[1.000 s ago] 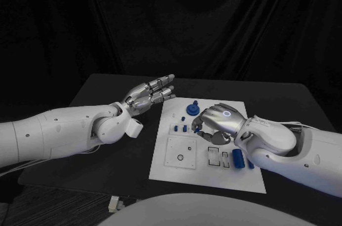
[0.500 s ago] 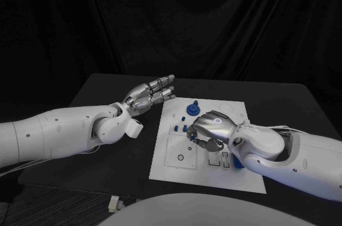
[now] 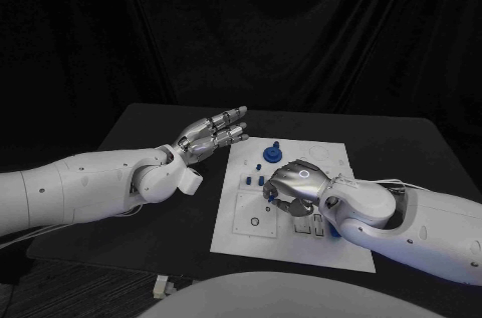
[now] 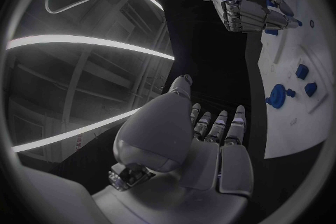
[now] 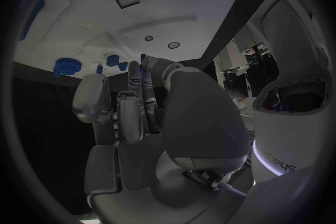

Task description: Assemble the parts on the task board

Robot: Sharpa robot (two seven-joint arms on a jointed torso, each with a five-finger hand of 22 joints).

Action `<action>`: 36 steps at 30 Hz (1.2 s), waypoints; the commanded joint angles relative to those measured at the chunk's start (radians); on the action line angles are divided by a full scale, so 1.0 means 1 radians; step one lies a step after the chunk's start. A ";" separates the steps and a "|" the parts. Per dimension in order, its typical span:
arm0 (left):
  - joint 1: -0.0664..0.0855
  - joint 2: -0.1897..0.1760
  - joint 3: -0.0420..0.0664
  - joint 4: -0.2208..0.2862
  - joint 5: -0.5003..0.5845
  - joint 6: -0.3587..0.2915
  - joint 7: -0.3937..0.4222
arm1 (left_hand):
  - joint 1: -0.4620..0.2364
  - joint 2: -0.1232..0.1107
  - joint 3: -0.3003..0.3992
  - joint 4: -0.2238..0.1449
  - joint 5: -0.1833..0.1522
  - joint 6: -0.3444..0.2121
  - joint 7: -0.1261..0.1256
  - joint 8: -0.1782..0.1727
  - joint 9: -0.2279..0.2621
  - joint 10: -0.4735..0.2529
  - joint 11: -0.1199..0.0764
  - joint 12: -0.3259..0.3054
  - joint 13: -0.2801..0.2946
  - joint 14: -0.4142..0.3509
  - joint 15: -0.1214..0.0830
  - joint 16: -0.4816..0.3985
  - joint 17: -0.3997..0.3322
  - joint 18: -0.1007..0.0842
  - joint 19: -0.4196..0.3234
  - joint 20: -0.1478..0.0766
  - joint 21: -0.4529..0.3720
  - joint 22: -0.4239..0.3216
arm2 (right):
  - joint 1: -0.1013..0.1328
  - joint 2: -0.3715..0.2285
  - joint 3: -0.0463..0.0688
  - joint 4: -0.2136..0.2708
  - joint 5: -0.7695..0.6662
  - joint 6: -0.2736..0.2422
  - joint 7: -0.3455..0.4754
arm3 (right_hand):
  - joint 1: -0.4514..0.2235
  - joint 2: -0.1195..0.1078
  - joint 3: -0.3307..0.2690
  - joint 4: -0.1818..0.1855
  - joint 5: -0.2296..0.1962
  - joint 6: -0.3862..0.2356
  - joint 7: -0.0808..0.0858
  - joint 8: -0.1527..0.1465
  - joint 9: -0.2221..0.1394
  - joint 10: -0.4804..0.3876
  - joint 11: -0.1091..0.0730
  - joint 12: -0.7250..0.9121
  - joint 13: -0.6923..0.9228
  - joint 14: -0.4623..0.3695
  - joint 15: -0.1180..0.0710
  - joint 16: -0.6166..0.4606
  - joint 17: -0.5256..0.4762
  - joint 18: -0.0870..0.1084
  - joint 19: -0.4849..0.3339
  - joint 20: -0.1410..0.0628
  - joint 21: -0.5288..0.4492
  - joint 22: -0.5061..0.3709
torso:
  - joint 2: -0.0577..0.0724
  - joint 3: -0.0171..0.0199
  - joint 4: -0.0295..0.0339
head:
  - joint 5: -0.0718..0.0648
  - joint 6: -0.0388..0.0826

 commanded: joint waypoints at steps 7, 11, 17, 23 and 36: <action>-0.007 0.004 0.001 -0.003 0.002 0.017 0.010 | 0.002 0.007 0.002 -0.007 0.006 -0.003 0.000 0.003 0.001 0.001 0.006 0.006 0.001 0.000 0.004 0.007 0.001 -0.008 0.006 0.000 0.002 -0.003 | -0.020 0.010 0.000 -0.016 -0.012 0.005 -0.017 | 0.002 0.004 -0.003 -0.003 -0.004 0.007 -0.003 0.002 0.002 0.005 0.002 -0.005 -0.001 0.052 -0.001 -0.003 0.073 -0.003 -0.004 -0.001 -0.004 0.144 | -0.001 0.0000 0.0001 | -0.001 0.000; -0.008 0.003 0.001 -0.005 0.002 0.019 0.008 | 0.002 0.007 0.002 -0.007 0.006 -0.003 0.000 0.003 0.001 0.001 0.006 0.006 0.001 0.000 0.004 0.007 0.001 -0.008 0.006 0.000 0.002 -0.003 | -0.027 0.016 0.000 -0.021 -0.012 0.002 -0.017 | 0.002 0.004 -0.004 -0.003 -0.004 0.007 -0.003 0.002 0.002 0.006 0.002 -0.005 -0.001 0.051 -0.001 -0.005 0.072 -0.003 -0.005 -0.001 -0.007 0.143 | 0.000 0.0003 0.0012 | -0.003 0.000; -0.010 0.003 0.001 -0.010 0.002 0.020 0.007 | 0.002 0.007 0.002 -0.007 0.006 -0.003 0.000 0.003 0.001 0.001 0.006 0.006 0.001 0.000 0.004 0.007 0.001 -0.008 0.006 0.000 0.002 -0.003 | -0.034 0.023 0.000 -0.028 -0.012 -0.001 -0.018 | 0.002 0.004 -0.004 -0.003 -0.004 0.007 -0.003 0.002 0.002 0.006 0.002 -0.005 -0.001 0.051 -0.001 -0.005 0.072 -0.003 -0.005 -0.001 -0.007 0.143 | 0.000 -0.0006 0.0000 | -0.002 0.000; -0.011 0.004 0.001 -0.012 0.002 0.022 0.006 | 0.003 0.009 0.003 -0.007 0.007 -0.003 0.000 0.003 0.001 0.001 0.007 0.006 0.001 0.000 0.005 0.007 0.001 -0.009 0.007 0.000 0.002 -0.003 | -0.039 0.026 0.000 -0.036 -0.012 0.003 -0.020 | 0.003 0.004 -0.005 -0.004 -0.004 0.007 -0.003 0.002 0.002 0.007 0.002 -0.005 -0.001 0.051 -0.001 -0.006 0.069 -0.002 -0.006 -0.001 -0.010 0.142 | 0.000 -0.0003 0.0007 | -0.002 0.000; -0.014 0.006 0.001 -0.013 0.002 0.025 0.005 | 0.003 0.009 0.003 -0.007 0.007 -0.003 0.000 0.003 0.001 0.001 0.007 0.006 0.001 0.000 0.005 0.007 0.001 -0.009 0.007 0.000 0.002 -0.003 | -0.044 0.035 0.000 -0.043 -0.012 0.012 -0.019 | 0.003 0.004 -0.005 -0.004 -0.004 0.007 -0.003 0.001 0.002 0.007 0.002 -0.006 -0.001 0.050 -0.001 -0.007 0.068 -0.002 -0.007 -0.001 -0.011 0.142 | 0.000 0.0001 0.0009 | -0.003 0.000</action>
